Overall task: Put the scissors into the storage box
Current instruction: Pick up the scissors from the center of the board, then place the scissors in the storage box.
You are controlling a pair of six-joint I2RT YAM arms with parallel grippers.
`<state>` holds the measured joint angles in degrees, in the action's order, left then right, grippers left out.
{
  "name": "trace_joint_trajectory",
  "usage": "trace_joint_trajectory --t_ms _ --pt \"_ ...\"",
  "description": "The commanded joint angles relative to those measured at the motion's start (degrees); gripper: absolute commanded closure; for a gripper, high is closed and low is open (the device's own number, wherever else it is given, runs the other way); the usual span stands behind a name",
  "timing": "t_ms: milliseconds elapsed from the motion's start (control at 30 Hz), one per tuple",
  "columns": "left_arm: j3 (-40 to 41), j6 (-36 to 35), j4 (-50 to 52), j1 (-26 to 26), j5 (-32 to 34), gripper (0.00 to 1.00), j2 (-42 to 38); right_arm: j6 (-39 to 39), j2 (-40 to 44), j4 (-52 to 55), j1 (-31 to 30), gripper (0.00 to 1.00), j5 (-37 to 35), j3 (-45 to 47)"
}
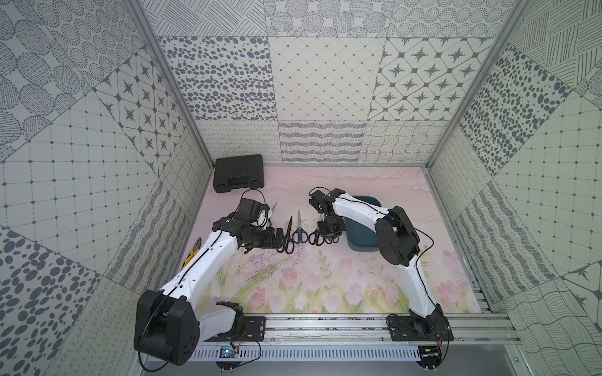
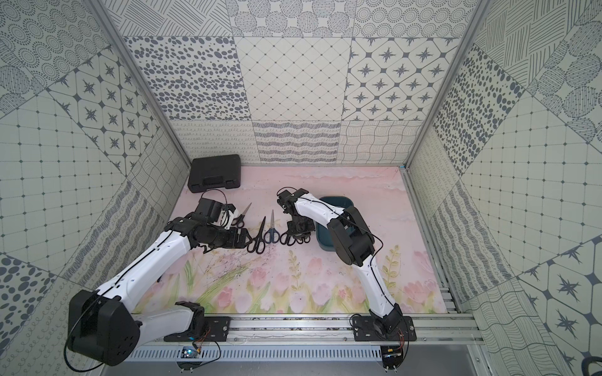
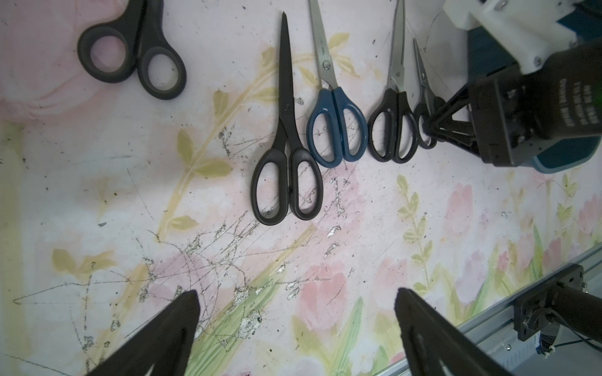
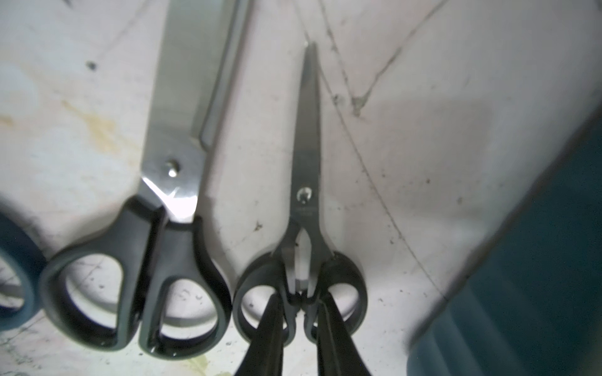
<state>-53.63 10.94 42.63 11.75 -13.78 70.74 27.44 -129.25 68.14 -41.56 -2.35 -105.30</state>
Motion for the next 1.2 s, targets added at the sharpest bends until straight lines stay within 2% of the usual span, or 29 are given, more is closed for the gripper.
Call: trace_joint_trajectory --t_ms 0,633,900,967,1067,1133,1167 --pt "0.1 0.4 -0.4 -0.7 -2.6 0.01 -0.3 0.0 2.3 2.5 -0.3 1.0 0.0 -2.6" --pt "0.1 0.3 -0.9 -0.9 -4.1 0.01 -1.3 -2.4 6.2 5.5 -0.3 1.0 -1.4 -7.4" --pt "2.2 0.2 -7.7 -0.7 -13.7 0.01 -8.5 -3.5 9.5 6.8 -0.3 1.0 -3.5 -8.6" --pt "2.3 -0.3 -9.0 1.6 -15.3 0.01 -10.1 -3.6 10.6 6.8 -0.1 1.0 -4.3 -8.5" --pt "-0.4 -3.8 -9.3 12.3 -10.7 0.01 -11.0 -3.8 12.9 6.8 0.7 1.0 -4.8 -7.3" --pt "-3.2 -6.4 -10.4 20.1 -9.0 0.01 -9.3 -4.0 14.9 6.8 1.6 1.0 -5.3 -5.6" --pt "-4.2 -6.9 -11.2 22.4 -9.0 0.0 -8.2 -4.1 16.0 6.8 2.2 1.0 -5.5 -4.8"
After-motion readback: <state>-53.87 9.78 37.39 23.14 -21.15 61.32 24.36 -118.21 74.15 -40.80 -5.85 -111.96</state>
